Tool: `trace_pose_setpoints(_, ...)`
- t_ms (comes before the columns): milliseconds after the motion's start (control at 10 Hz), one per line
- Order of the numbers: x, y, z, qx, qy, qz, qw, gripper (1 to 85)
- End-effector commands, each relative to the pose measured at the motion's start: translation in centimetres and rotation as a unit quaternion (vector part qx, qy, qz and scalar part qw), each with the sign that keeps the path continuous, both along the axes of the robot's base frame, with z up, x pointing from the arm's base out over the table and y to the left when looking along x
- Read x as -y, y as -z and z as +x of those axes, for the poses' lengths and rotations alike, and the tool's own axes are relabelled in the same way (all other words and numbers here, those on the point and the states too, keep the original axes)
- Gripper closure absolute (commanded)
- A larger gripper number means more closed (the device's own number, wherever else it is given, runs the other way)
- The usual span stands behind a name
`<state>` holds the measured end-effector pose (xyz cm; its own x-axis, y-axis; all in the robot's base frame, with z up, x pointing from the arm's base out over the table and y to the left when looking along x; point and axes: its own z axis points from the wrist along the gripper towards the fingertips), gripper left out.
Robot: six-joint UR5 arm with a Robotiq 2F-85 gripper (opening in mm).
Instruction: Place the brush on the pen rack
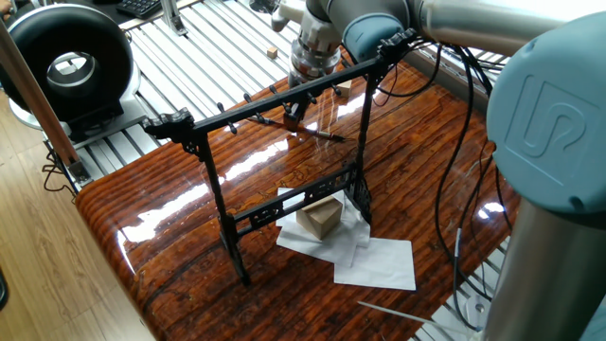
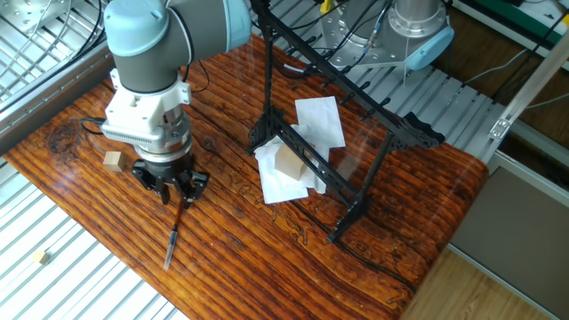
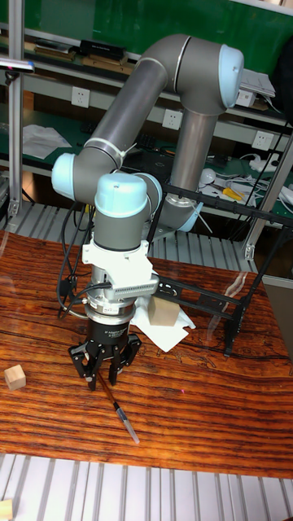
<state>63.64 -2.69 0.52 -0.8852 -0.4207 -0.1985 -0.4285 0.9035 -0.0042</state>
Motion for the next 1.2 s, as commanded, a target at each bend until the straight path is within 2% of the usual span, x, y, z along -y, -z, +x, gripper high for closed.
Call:
trace_pose_setpoints(0,-0.09,-0.07,0.17,0.002,0.004,0.006,1.0,45.3)
trace_pose_setpoints(600,-0.19,-0.02,0.22,0.003,0.006,0.009,0.9999,49.3)
trace_pose_setpoints(1100,-0.57,0.07,0.24,0.002,0.016,0.018,0.9997,61.0)
